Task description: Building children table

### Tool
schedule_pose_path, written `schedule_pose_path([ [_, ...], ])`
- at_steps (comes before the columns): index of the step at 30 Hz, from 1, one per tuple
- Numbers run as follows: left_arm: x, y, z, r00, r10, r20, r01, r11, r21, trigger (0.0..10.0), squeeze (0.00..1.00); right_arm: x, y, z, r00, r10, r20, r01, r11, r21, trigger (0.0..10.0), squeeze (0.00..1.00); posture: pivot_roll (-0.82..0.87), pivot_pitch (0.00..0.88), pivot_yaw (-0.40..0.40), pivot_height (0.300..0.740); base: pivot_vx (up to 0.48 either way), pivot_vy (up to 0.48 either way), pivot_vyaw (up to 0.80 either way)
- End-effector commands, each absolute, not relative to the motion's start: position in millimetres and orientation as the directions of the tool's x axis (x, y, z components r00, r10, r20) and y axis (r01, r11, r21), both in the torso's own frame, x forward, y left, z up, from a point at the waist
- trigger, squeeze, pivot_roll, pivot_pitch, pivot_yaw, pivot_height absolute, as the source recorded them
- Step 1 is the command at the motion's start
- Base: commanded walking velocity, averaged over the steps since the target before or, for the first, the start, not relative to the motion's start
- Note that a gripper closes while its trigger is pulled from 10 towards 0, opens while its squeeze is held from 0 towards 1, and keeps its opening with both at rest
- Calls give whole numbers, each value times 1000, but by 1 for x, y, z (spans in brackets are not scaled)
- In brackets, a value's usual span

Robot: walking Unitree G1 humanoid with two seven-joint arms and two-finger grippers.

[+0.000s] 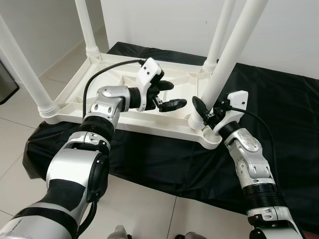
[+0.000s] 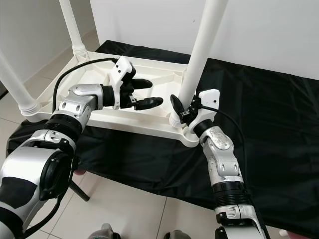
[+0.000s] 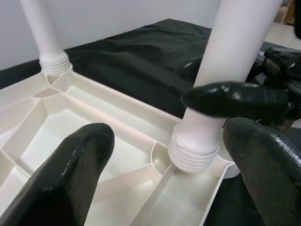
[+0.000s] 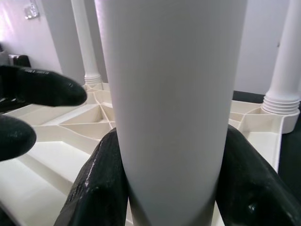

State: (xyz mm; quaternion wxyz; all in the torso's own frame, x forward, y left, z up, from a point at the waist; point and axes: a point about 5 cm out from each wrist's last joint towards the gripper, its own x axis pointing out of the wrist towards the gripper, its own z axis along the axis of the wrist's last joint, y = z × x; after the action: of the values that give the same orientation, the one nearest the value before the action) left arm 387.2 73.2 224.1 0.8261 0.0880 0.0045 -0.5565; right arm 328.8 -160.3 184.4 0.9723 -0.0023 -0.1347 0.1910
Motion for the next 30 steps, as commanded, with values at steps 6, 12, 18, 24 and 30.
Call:
schedule_pose_path([
  [6, 410, 97, 220, 842, -538, -37, 537, 831, 147, 10000, 0, 333, -158, 188, 884, 372, 282, -369, 927, -65, 10000, 0, -92, 0, 18, 740, 0, 0, 0],
  [12, 410, 103, 216, 853, -520, -39, 520, 845, 123, 10000, 0, 335, -157, 186, 882, 376, 285, -374, 925, -65, 10000, 0, -96, 0, 22, 740, 0, 0, 0],
  [18, 410, 105, 212, 866, -498, -39, 499, 859, 113, 10000, 0, 336, -156, 186, 881, 375, 289, -373, 926, -63, 10000, 0, -98, 0, 19, 740, 0, 0, 0],
  [24, 409, 105, 209, 873, -485, -41, 487, 867, 109, 10000, 0, 336, -154, 187, 875, 387, 291, -385, 921, -66, 10000, 0, -101, 0, 18, 740, 0, 0, 0],
  [30, 410, 99, 212, 869, -494, -39, 494, 859, 135, 10000, 0, 334, -152, 186, 867, 407, 288, -403, 912, -73, 10000, 0, -107, 0, 18, 740, 0, 0, 0],
])
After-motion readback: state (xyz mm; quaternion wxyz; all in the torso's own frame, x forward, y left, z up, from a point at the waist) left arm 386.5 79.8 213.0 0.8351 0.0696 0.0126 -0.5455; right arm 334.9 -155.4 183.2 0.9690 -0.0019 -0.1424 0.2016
